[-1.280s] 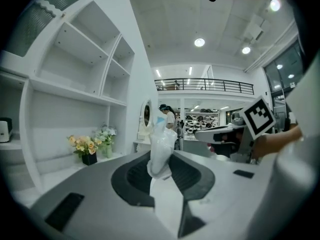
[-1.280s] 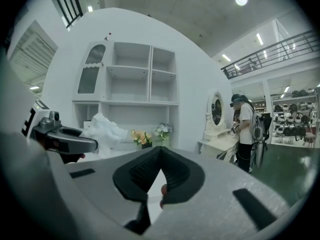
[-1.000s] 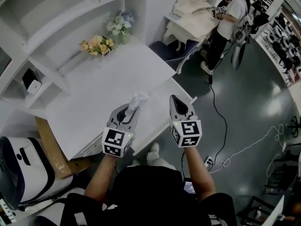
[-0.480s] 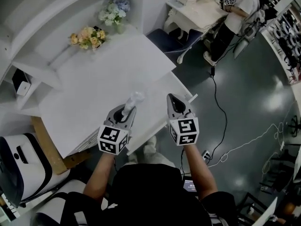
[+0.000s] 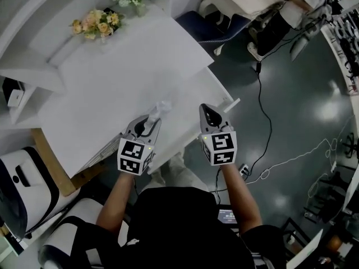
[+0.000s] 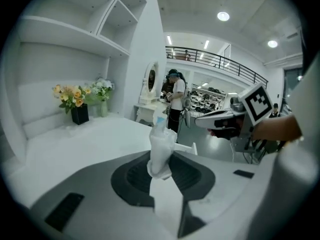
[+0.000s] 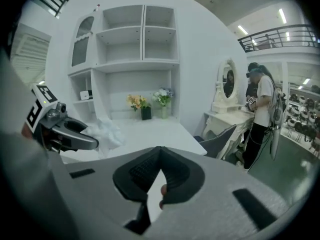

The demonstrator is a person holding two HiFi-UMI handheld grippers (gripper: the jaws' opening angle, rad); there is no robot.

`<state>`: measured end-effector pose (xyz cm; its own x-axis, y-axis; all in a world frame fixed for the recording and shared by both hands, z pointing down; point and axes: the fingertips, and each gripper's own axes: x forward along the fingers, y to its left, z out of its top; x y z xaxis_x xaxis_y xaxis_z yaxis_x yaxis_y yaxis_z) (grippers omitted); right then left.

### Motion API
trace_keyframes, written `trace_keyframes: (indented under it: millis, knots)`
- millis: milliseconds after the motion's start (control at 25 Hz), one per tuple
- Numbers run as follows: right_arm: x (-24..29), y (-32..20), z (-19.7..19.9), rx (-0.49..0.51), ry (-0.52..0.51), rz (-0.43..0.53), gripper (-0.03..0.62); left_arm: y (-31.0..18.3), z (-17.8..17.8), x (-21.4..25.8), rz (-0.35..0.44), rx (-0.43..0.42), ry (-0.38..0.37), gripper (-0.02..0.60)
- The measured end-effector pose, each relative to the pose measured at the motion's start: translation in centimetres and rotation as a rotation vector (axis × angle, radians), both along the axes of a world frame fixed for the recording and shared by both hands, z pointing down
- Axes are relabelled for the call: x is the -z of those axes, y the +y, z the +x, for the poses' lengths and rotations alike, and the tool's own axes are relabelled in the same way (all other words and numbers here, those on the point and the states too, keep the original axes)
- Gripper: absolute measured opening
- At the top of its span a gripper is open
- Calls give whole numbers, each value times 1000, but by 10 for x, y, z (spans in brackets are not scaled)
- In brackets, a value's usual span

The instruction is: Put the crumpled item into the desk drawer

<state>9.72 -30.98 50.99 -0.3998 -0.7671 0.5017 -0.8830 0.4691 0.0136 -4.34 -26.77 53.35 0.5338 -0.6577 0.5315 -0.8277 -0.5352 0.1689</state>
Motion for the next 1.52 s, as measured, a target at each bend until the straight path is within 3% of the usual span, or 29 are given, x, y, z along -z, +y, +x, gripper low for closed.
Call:
trace_keyframes:
  millis: [320,480,680,1000,1240,1520]
  knots:
    - [-43,16,3,42,57,-72,-6,21,11,-52,-121,-7,2,75]
    - [-57,19,8,51,58,-114,-6,34,18,-81,-172,-33,-39,75]
    - [-82,23,11,71,69,-178,-6,44,26,-113,-147,-159,-174,75]
    - [-113,30,6,106,70,-241,-6,46,35,-160,-239,-251,-210,75]
    - [-127,33,7,117,85,-275,-6,48,45,-186,-255,-301,-289,75]
    - [-138,32,6,121,99,-298,-6,44,53,-215,-288,-332,-320,75]
